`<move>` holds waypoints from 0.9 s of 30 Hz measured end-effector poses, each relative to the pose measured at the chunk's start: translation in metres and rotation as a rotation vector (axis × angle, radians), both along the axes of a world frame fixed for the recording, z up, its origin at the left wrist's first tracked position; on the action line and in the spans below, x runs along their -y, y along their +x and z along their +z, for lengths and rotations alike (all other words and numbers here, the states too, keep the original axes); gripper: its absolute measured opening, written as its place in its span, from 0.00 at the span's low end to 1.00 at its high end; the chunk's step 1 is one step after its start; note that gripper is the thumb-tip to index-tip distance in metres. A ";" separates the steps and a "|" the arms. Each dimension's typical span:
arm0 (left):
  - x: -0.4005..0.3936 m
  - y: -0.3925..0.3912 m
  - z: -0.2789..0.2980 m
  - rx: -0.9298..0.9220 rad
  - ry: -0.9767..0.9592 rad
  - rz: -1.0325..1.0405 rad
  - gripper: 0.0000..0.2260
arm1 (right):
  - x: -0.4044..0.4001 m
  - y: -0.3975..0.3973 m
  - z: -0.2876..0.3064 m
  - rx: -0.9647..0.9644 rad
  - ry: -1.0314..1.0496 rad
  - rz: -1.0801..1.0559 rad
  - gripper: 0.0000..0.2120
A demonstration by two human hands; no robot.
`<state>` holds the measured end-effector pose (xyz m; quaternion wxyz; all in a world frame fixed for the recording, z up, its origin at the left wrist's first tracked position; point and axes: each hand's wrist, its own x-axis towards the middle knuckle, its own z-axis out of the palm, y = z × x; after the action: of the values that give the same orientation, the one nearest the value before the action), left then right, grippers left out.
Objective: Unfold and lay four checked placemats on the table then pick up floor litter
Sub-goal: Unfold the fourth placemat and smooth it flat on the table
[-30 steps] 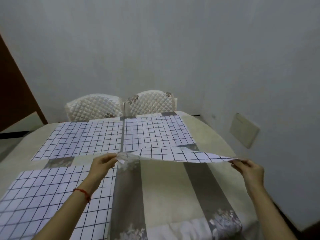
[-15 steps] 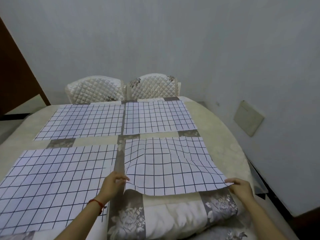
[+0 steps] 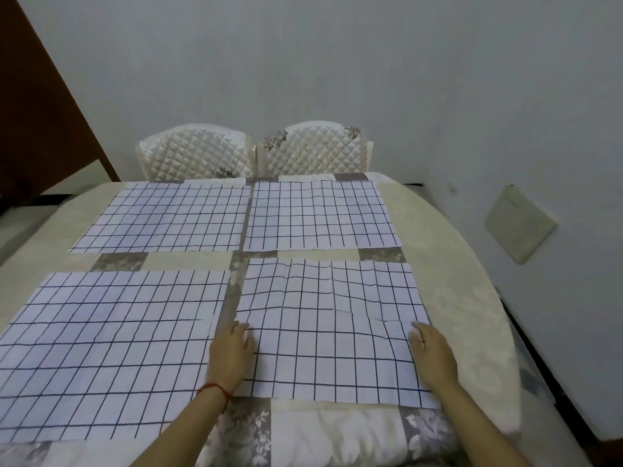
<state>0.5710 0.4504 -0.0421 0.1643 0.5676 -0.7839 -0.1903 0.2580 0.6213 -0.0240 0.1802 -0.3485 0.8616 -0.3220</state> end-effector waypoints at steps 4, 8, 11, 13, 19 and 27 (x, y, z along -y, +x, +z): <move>0.006 -0.027 -0.020 0.266 -0.037 -0.169 0.24 | 0.029 0.015 -0.029 -0.172 0.168 0.204 0.38; -0.004 -0.033 -0.054 0.325 0.010 -0.201 0.38 | 0.034 0.015 -0.055 -0.286 0.325 0.318 0.53; -0.021 -0.024 -0.061 0.357 0.025 -0.129 0.28 | 0.028 0.009 -0.063 -0.310 0.360 0.355 0.47; -0.027 -0.021 -0.066 0.389 0.009 -0.084 0.28 | 0.026 0.005 -0.065 -0.308 0.349 0.369 0.44; -0.034 -0.022 -0.063 0.408 0.010 -0.037 0.28 | 0.025 0.004 -0.066 -0.329 0.339 0.375 0.42; -0.037 -0.033 -0.052 0.351 0.019 -0.044 0.32 | 0.033 0.013 -0.056 -0.318 0.287 0.322 0.43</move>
<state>0.5379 0.4869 -0.0937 0.0154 0.5766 -0.8108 -0.0993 0.2710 0.5886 -0.0803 0.1393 -0.4981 0.8494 -0.1049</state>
